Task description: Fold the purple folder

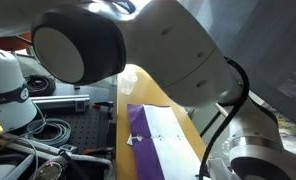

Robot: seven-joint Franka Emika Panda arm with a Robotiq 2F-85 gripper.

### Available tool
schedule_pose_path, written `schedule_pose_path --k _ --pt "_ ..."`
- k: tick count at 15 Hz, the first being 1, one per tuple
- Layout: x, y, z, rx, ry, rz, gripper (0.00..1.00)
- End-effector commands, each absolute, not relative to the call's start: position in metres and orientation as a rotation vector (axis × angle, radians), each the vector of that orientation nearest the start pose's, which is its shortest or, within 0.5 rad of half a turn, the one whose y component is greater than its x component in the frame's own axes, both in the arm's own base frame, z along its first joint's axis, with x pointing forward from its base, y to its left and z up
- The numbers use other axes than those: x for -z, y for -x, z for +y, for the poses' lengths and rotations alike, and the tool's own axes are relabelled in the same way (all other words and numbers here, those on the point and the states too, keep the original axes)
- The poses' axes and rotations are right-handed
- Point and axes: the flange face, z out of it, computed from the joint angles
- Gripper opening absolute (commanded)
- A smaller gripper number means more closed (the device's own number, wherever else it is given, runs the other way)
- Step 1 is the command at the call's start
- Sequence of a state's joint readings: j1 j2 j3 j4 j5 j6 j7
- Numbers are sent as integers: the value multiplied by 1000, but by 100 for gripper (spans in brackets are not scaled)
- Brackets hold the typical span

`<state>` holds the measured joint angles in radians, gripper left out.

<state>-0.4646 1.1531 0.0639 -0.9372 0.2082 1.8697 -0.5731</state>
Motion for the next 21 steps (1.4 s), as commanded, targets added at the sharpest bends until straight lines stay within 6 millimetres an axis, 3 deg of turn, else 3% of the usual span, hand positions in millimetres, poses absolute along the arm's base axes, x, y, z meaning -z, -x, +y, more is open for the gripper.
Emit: schedule_pose_path --k 1,3,10,15,21 --pt "-159 -708 -290 -95 2800 -103 12" --pt "-167 -712 -285 -93 2816 -117 0" --pt "-221 -728 -269 -103 2959 -179 0" --pt "-280 -726 -257 -172 3126 -221 0" --pt "-350 -731 -230 -115 3261 -283 0"
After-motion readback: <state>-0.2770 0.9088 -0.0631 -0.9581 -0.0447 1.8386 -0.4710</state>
